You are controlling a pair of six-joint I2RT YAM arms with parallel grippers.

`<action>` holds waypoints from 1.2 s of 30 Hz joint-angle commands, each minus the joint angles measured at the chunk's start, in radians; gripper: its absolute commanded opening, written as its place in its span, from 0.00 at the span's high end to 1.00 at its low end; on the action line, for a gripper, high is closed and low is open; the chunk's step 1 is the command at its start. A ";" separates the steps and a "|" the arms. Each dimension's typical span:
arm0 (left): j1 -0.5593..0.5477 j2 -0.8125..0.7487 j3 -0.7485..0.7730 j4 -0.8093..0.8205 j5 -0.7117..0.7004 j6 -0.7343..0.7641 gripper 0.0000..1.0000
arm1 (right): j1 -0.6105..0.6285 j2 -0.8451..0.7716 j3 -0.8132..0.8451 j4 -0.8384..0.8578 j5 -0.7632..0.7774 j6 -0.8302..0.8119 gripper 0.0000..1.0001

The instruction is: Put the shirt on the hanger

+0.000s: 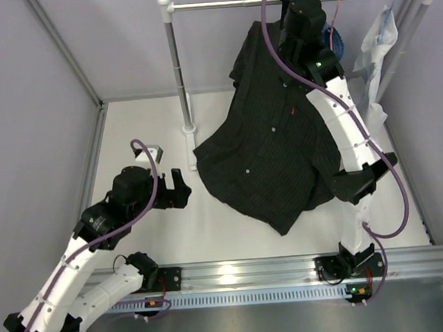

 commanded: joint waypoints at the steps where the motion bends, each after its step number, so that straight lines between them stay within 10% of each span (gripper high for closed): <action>1: 0.001 0.018 0.000 0.039 0.035 0.004 0.02 | 0.006 0.016 0.048 0.136 0.003 0.001 1.00; 26: 0.001 0.007 -0.037 0.085 0.053 0.005 0.02 | 0.058 -0.036 -0.192 0.170 0.045 0.082 1.00; 36: 0.001 0.004 -0.045 0.092 -0.011 0.002 0.02 | 0.142 -0.111 -0.246 0.174 0.131 0.169 0.33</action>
